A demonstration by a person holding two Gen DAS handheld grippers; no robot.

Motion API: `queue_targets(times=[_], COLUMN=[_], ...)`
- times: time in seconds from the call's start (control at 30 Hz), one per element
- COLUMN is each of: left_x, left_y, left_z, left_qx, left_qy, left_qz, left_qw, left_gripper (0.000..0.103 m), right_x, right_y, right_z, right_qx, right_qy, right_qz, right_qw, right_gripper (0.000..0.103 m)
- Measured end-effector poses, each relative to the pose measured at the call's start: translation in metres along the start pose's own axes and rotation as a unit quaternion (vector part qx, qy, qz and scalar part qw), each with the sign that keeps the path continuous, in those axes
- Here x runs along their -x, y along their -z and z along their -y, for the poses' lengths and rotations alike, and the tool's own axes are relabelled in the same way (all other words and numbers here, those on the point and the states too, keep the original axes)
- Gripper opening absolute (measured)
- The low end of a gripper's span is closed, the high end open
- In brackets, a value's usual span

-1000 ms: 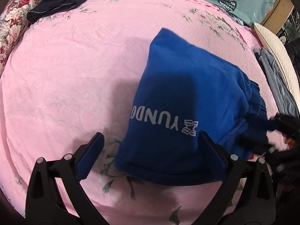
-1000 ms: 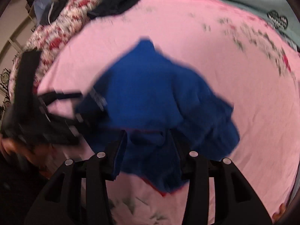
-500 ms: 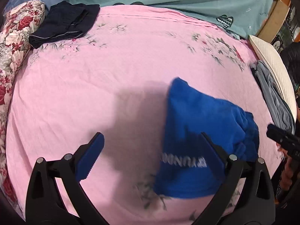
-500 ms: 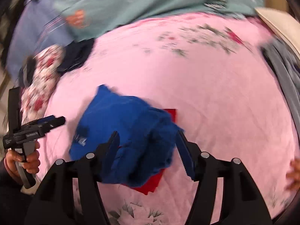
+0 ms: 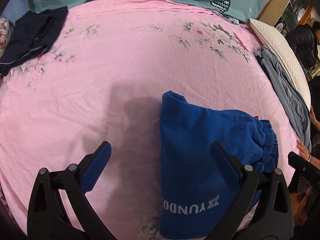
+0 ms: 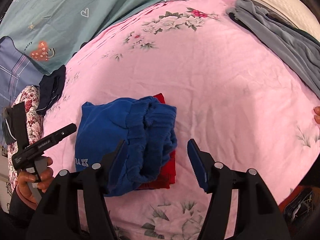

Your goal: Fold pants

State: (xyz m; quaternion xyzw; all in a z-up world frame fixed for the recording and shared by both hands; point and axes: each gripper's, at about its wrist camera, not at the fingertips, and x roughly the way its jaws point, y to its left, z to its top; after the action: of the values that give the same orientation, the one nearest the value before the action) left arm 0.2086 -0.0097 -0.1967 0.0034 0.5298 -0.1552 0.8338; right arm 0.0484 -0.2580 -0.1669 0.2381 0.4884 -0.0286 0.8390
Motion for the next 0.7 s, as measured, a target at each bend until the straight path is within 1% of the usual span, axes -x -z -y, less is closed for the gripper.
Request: queue_targets(times=[0.1,0.23,0.3,0.4,0.47,0.5,0.57,0.6,0.63,0.67,0.7], left_x=[-0.009,-0.017,-0.014,0.006,0.021,0.027,0.035,0.038,0.040,0.040,0.036], left_y=[-0.003,-0.002,0.001,0.008,0.018,0.025,0.036,0.041,0.047,0.051,0.055], left_z=[-0.002,-0.002,0.000,0.011,0.023,0.033,0.052,0.063,0.080,0.089,0.102], left_qx=[0.008,0.011,0.011,-0.003,-0.018,-0.029,-0.053,-0.067,-0.093,-0.104,-0.117], left_qy=[0.006,-0.001,-0.004,0.002,0.018,0.031,0.052,0.063,0.078,0.083,0.087], left_qz=[-0.007,-0.019,-0.016,0.001,0.014,0.014,0.011,0.010,0.009,0.009,0.005], left_qw=[0.9999,0.9998,0.9998,1.0000,0.9996,0.9990,0.9972,0.9957,0.9926,0.9911,0.9893], left_gripper=[0.101,0.101,0.101,0.101,0.101,0.101,0.101,0.101,0.101,0.101,0.101], right_x=[-0.001,-0.013,-0.023,-0.037,-0.044,-0.048,-0.057,-0.062,-0.066,-0.069,-0.074], right_y=[0.001,-0.007,-0.016,-0.031,-0.041,-0.048,-0.057,-0.061,-0.064,-0.068,-0.072], right_z=[0.001,0.004,0.002,-0.002,-0.003,-0.005,-0.007,-0.007,-0.006,-0.005,-0.002], right_qx=[0.010,0.019,0.039,0.080,0.108,0.131,0.167,0.190,0.203,0.212,0.217], right_qy=[0.002,-0.002,-0.007,-0.018,-0.038,-0.055,-0.076,-0.087,-0.089,-0.093,-0.107], right_qz=[-0.014,-0.029,-0.042,-0.062,-0.072,-0.079,-0.095,-0.106,-0.112,-0.117,-0.126], right_qw=[1.000,0.999,0.998,0.995,0.991,0.987,0.978,0.972,0.969,0.966,0.962], right_gripper=[0.062,0.062,0.062,0.062,0.062,0.062,0.062,0.062,0.062,0.062,0.062])
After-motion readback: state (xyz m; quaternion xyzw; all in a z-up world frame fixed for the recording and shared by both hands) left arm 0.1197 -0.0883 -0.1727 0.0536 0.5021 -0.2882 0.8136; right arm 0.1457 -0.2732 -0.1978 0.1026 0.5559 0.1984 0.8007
